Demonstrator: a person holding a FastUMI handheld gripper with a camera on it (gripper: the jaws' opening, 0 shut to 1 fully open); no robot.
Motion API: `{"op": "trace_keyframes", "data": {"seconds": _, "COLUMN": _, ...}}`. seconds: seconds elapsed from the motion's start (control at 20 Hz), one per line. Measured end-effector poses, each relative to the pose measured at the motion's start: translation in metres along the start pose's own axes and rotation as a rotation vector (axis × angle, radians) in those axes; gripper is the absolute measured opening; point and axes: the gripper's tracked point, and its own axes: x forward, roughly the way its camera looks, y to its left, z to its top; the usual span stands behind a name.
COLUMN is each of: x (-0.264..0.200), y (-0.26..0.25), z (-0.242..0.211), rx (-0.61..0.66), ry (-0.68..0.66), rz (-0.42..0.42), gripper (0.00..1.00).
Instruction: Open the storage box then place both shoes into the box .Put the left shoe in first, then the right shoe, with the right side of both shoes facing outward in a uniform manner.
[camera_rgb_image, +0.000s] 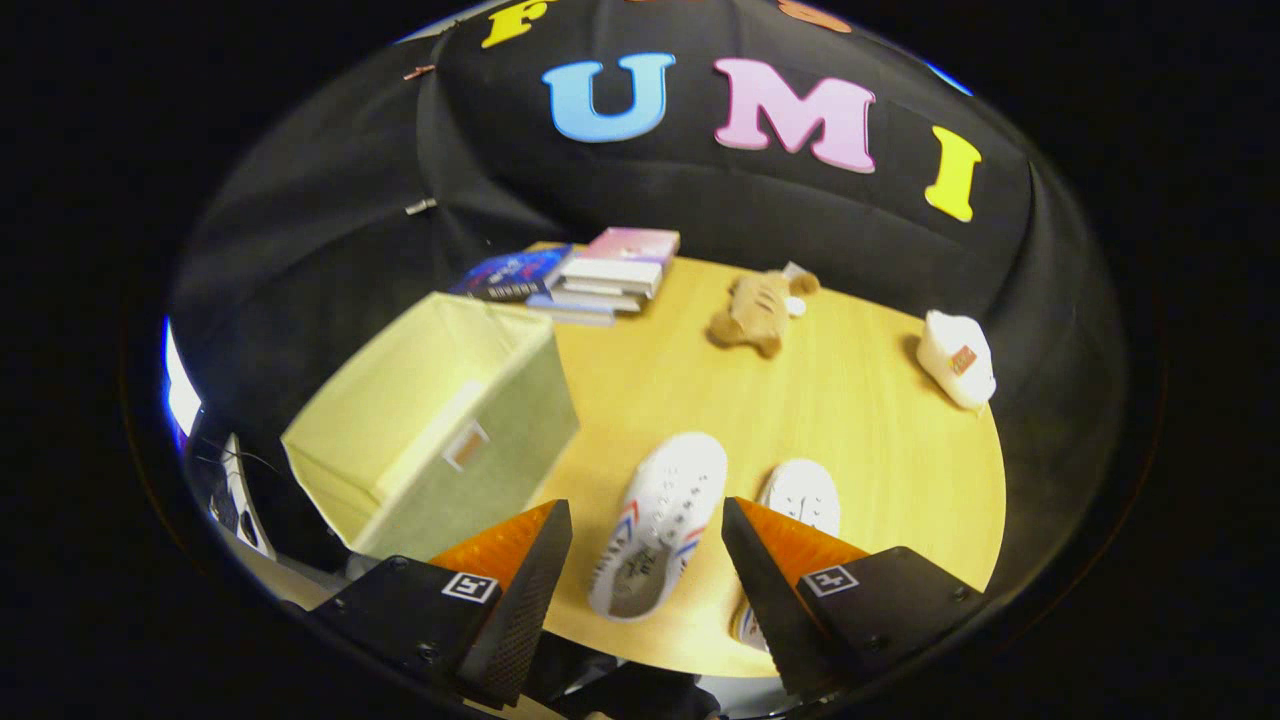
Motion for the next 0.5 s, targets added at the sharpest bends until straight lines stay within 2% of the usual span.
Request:
{"op": "trace_keyframes", "data": {"seconds": 0.15, "x": 0.021, "y": -0.016, "z": -0.045, "rx": -0.045, "ry": 0.086, "rz": -0.052, "gripper": 0.92}}
{"op": "trace_keyframes", "data": {"seconds": 0.25, "x": 0.040, "y": -0.026, "z": -0.066, "rx": -0.084, "ry": 0.132, "rz": -0.082, "gripper": 0.87}}
{"op": "trace_keyframes", "data": {"seconds": 0.3, "x": 0.050, "y": -0.029, "z": -0.075, "rx": -0.103, "ry": 0.157, "rz": -0.097, "gripper": 0.82}}
{"op": "trace_keyframes", "data": {"seconds": 0.4, "x": 0.064, "y": -0.036, "z": -0.090, "rx": -0.133, "ry": 0.210, "rz": -0.128, "gripper": 0.78}}
{"op": "trace_keyframes", "data": {"seconds": 0.5, "x": 0.076, "y": -0.038, "z": -0.089, "rx": -0.116, "ry": 0.192, "rz": -0.161, "gripper": 0.74}}
